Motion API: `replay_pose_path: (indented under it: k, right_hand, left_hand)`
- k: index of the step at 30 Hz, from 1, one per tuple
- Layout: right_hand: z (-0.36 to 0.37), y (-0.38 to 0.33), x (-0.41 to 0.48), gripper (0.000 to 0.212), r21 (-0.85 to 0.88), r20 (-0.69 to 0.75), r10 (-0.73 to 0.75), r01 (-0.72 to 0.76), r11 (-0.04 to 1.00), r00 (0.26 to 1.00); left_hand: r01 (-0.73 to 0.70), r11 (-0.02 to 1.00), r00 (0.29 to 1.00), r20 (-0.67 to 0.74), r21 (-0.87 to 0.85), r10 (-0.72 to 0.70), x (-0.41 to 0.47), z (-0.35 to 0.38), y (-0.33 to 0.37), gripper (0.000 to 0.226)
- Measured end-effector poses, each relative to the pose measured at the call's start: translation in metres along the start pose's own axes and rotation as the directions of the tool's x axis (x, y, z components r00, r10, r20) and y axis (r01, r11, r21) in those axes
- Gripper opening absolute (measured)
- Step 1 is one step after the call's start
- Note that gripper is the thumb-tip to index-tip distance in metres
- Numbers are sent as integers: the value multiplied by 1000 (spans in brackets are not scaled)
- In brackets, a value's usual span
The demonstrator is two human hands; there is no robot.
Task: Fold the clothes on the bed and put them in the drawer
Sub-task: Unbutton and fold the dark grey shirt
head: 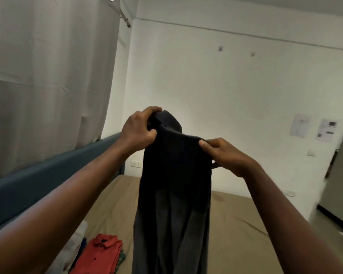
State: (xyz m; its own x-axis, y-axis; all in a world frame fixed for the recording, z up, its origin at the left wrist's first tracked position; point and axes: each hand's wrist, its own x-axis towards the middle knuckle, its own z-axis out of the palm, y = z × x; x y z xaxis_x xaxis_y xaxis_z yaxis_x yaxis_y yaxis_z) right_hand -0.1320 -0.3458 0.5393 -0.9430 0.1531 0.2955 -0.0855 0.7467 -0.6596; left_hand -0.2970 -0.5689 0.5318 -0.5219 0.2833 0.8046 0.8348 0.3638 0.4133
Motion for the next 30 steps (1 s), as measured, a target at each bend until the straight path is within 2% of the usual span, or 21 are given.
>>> replay_pose_path:
  k: [2,4,5,6,7,8,9,10,12,13,14,15,17,19,21,22,24,26,27,28,30]
  right_hand:
    - [-1,-20,-6,37,155,-98,-16,31,987,995]
    - [5,-40,-7,39,361,-176,0,65,930,984]
    - [9,-50,-6,40,446,-194,11,78,892,981]
    - [12,-60,-7,42,492,-205,22,84,866,978]
    - [14,-68,-8,43,510,-208,26,86,856,978]
    - [15,-75,-9,42,485,-209,26,80,871,978]
    - [17,-79,-12,41,433,-204,31,62,899,979]
    - [17,-80,-14,40,349,-207,31,44,936,978]
    - [14,-72,-23,39,146,-249,40,-3,989,968]
    - [10,-64,-28,39,53,-264,39,-26,998,964]
    - [6,-54,-35,39,-15,-259,43,-49,999,965]
    - [0,-43,-40,36,-73,-240,47,-66,995,970]
    - [-11,-21,-49,24,-193,-177,83,-117,974,981]
    - [-17,-2,-60,14,-289,-94,159,-180,940,983]
    - [-15,16,-66,12,-405,-33,197,-193,894,980]
    - [-13,23,-70,7,-477,-23,193,-180,860,981]
    - [-13,36,-78,8,-604,-74,119,-139,785,990]
    - [-18,57,-88,4,-598,-218,7,-140,789,976]
    - [-17,67,-92,2,-525,-309,-40,-135,840,950]
    - [-15,78,-99,3,-406,-405,-46,-134,904,913]
    - [-6,96,-109,4,-99,-477,105,-173,980,873]
  left_hand:
    - [-58,998,979,-196,32,63,-22,-3,-10,69]
    - [100,989,938,-322,-106,-129,-51,6,-28,79]
    - [259,938,923,-226,-231,-311,-68,13,-34,88]
    - [425,834,890,-6,-352,-456,-84,17,-35,92]
    - [607,706,794,319,-365,-518,-101,22,-37,86]
    - [745,601,622,628,-289,-469,-119,25,-38,62]
    - [794,565,479,802,-223,-357,-139,29,-42,32]
    - [813,524,447,847,-252,-286,-153,32,-44,17]
    - [847,376,499,807,-376,-315,-169,34,-52,24]
    - [843,301,536,751,-446,-386,-165,33,-60,31]
    - [823,309,568,702,-477,-428,-162,24,-62,40]
    - [796,386,602,674,-466,-428,-154,15,-70,48]
    - [695,630,641,695,-345,-326,-144,-10,-82,52]
    - [547,823,598,760,-157,-253,-130,-31,-94,36]
    - [433,899,547,812,-65,-204,-115,-46,-96,16]
    - [372,927,569,798,-36,-197,-108,-52,-93,9]
    - [220,972,737,639,78,-218,-98,-58,-84,6]
    - [194,974,925,308,120,-222,-99,-55,-74,15]
    - [224,973,959,166,54,-230,-102,-54,-71,18]
    - [234,972,968,90,-10,-232,-106,-51,-65,20]
    - [263,962,956,156,-71,-250,-111,-46,-52,22]
